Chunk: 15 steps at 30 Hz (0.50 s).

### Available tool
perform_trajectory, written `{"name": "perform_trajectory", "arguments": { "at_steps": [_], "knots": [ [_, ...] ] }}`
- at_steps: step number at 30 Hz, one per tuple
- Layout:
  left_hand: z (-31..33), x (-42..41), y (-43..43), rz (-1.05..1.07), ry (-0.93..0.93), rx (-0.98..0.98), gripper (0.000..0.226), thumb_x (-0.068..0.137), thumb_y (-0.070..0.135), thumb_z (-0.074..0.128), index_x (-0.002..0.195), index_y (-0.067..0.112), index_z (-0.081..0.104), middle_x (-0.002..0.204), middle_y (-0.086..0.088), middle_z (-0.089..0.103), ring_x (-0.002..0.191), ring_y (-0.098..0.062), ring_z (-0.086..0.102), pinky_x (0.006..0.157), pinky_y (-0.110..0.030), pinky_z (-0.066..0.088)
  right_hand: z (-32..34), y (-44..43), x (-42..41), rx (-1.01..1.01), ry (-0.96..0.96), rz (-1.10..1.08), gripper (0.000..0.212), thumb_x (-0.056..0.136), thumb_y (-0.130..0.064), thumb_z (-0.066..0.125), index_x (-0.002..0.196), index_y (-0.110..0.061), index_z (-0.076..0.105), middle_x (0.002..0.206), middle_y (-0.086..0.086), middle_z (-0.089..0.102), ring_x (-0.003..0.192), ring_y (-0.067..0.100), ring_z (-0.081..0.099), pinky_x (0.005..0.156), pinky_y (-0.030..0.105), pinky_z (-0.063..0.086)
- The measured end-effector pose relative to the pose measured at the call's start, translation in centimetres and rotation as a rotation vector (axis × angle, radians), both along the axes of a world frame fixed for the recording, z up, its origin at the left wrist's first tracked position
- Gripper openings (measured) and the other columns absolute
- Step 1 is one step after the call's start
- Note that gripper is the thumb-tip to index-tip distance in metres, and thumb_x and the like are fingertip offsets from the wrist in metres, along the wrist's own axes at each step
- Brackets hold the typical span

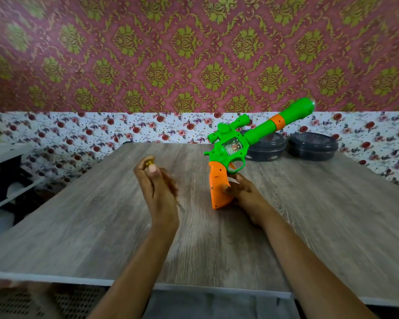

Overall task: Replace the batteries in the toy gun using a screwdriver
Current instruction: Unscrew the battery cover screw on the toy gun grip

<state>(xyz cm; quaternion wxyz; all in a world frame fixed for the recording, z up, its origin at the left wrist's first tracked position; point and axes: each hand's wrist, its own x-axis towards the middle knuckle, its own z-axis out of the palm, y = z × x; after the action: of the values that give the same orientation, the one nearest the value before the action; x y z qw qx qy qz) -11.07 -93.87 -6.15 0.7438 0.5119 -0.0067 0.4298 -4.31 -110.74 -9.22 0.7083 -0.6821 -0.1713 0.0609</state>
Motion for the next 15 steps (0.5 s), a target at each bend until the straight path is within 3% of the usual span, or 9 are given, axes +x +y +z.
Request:
{"name": "perform_trajectory", "arguments": {
  "at_steps": [2, 4, 7, 11, 13, 15],
  "knots": [
    [0.4, 1.6, 0.2, -0.094, 0.188, -0.109, 0.012, 0.099, 0.019, 0.045, 0.088, 0.023, 0.047, 0.057, 0.006, 0.042, 0.045, -0.007, 0.034, 0.036, -0.016, 0.027, 0.2, 0.3, 0.1, -0.023, -0.027, -0.048, 0.040, 0.090, -0.006, 0.056, 0.127, -0.019, 0.049, 0.111, 0.006, 0.065, 0.097, 0.014, 0.061, 0.084, 0.025, 0.051],
    [0.6, 3.5, 0.4, -0.236, 0.446, -0.144, 0.017, 0.094, 0.011, 0.055, 0.079, 0.015, 0.049, 0.051, 0.003, 0.038, 0.038, -0.007, 0.032, 0.032, -0.013, 0.025, 0.4, 0.8, 0.2, -0.075, -0.074, -0.080, 0.037, 0.091, -0.004, 0.055, 0.122, -0.022, 0.048, 0.112, 0.006, 0.064, 0.094, 0.010, 0.061, 0.078, 0.021, 0.051],
    [0.2, 5.2, -0.4, -0.485, 0.713, -0.175, 0.016, 0.092, 0.003, 0.054, 0.076, 0.004, 0.057, 0.060, -0.007, 0.051, 0.040, -0.011, 0.052, 0.037, -0.018, 0.047, 1.4, 1.0, 0.6, -0.155, -0.172, -0.121, 0.040, 0.089, 0.003, 0.054, 0.121, -0.020, 0.047, 0.119, 0.012, 0.061, 0.103, 0.017, 0.058, 0.091, 0.033, 0.048],
    [-0.4, 5.8, -1.0, -0.724, 0.828, -0.203, 0.023, 0.092, -0.004, 0.040, 0.079, -0.001, 0.059, 0.064, -0.012, 0.065, 0.064, -0.022, 0.062, 0.046, -0.023, 0.053, 2.7, 1.9, 1.5, -0.373, -0.354, -0.220, 0.052, 0.083, 0.003, 0.057, 0.132, -0.008, 0.042, 0.121, 0.018, 0.061, 0.108, 0.028, 0.061, 0.097, 0.041, 0.048],
    [-0.4, 6.0, -0.9, -0.781, 0.815, -0.228, 0.024, 0.091, -0.007, 0.036, 0.083, -0.003, 0.059, 0.062, -0.013, 0.067, 0.057, -0.023, 0.066, 0.050, -0.025, 0.055, 3.0, 2.5, 1.3, -0.591, -0.459, -0.282, 0.059, 0.077, -0.016, 0.054, 0.134, -0.010, 0.042, 0.120, 0.019, 0.062, 0.110, 0.036, 0.059, 0.095, 0.048, 0.048],
    [-0.5, 6.2, -0.7, -0.814, 0.799, -0.230, 0.028, 0.092, -0.009, 0.032, 0.081, -0.005, 0.057, 0.055, -0.012, 0.067, 0.052, -0.022, 0.066, 0.069, -0.028, 0.056, 3.3, 3.1, 0.7, -0.818, -0.549, -0.305, 0.061, 0.077, -0.024, 0.052, 0.136, -0.014, 0.040, 0.118, 0.017, 0.062, 0.106, 0.037, 0.059, 0.088, 0.041, 0.049]
  ]
}}
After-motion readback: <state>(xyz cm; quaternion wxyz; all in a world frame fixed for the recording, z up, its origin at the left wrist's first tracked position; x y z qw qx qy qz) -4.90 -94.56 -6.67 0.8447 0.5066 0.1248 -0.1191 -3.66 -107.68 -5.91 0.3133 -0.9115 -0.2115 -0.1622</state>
